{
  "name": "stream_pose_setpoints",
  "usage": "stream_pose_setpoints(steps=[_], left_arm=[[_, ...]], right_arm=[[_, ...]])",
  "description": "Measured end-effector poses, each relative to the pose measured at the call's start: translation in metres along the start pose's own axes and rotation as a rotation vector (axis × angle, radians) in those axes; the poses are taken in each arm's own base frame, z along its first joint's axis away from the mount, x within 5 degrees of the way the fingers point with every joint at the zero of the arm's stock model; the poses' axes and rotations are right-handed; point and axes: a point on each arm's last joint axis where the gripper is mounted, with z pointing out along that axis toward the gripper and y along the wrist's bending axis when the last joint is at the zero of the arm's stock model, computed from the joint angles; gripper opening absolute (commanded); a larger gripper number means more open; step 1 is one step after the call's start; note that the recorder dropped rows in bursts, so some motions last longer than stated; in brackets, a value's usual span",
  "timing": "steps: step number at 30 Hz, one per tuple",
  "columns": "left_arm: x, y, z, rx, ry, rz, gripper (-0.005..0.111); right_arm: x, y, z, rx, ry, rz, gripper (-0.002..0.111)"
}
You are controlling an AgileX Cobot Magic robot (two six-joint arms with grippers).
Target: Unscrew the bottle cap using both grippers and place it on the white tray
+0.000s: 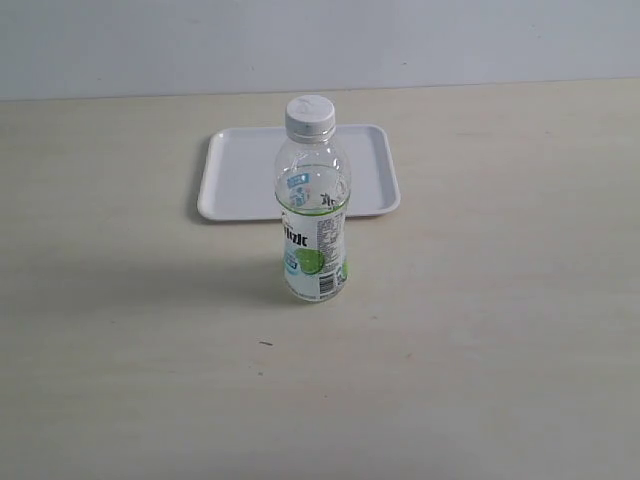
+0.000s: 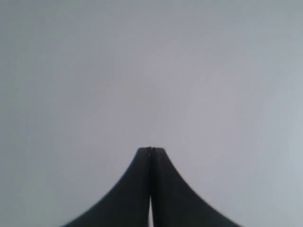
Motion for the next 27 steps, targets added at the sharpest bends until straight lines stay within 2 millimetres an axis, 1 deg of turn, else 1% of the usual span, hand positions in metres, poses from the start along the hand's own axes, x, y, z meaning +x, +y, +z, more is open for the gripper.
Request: stream_pose_setpoints(steps=[2, 3, 4, 5, 6, 7, 8, 9, 10, 11, 12, 13, 15, 17, 19, 21, 25, 27], left_arm=[[-0.008, -0.009, 0.003, 0.09, -0.089, 0.029, 0.0], [-0.016, -0.019, 0.013, 0.156, -0.114, 0.049, 0.0], [-0.021, -0.024, 0.022, 0.181, -0.112, 0.061, 0.0], [-0.026, -0.034, 0.041, 0.224, -0.085, 0.087, 0.0], [-0.027, -0.039, 0.053, 0.25, -0.058, 0.102, 0.0], [-0.022, -0.047, 0.081, 0.312, 0.026, 0.134, 0.0], [-0.015, -0.05, 0.094, 0.349, 0.081, 0.146, 0.0], [0.004, -0.053, 0.115, 0.426, 0.203, 0.169, 0.0], [0.018, -0.052, 0.124, 0.47, 0.278, 0.181, 0.0], [0.051, -0.048, 0.136, 0.563, 0.435, 0.209, 0.0], [0.073, -0.043, 0.138, 0.611, 0.531, 0.212, 0.0], [0.101, -0.033, 0.137, 0.661, 0.647, 0.214, 0.0], [0.144, -0.017, 0.128, 0.739, 0.801, 0.229, 0.0], [0.173, -0.004, 0.12, 0.79, 0.878, 0.215, 0.0], [0.197, 0.007, 0.109, 0.816, 0.939, 0.214, 0.005], [0.215, 0.018, 0.1, 0.831, 0.986, 0.224, 0.014], [0.241, 0.032, 0.082, 0.886, 1.024, 0.276, 0.044], [0.253, 0.037, 0.073, 0.928, 1.036, 0.321, 0.062]], right_arm=[[0.0, 0.0, 0.0, 0.0, 0.0, 0.0, 0.0], [0.0, 0.0, 0.0, 0.0, 0.0, 0.0, 0.0], [0.0, 0.0, 0.0, 0.0, 0.0, 0.0, 0.0], [0.0, 0.0, 0.0, 0.0, 0.0, 0.0, 0.0], [0.0, 0.0, 0.0, 0.0, 0.0, 0.0, 0.0], [0.0, 0.0, 0.0, 0.0, 0.0, 0.0, 0.0], [0.0, 0.0, 0.0, 0.0, 0.0, 0.0, 0.0], [0.0, 0.0, 0.0, 0.0, 0.0, 0.0, 0.0], [0.0, 0.0, 0.0, 0.0, 0.0, 0.0, 0.0], [0.0, 0.0, 0.0, 0.0, 0.0, 0.0, 0.0], [0.0, 0.0, 0.0, 0.0, 0.0, 0.0, 0.0], [0.0, 0.0, 0.0, 0.0, 0.0, 0.0, 0.0], [0.0, 0.0, 0.0, 0.0, 0.0, 0.0, 0.0], [0.0, 0.0, 0.0, 0.0, 0.0, 0.0, 0.0], [0.0, 0.0, 0.0, 0.0, 0.0, 0.0, 0.0], [0.0, 0.0, 0.0, 0.0, 0.0, 0.0, 0.0], [0.0, 0.0, 0.0, 0.0, 0.0, 0.0, 0.0], [0.0, 0.0, 0.0, 0.0, 0.0, 0.0, 0.0]])
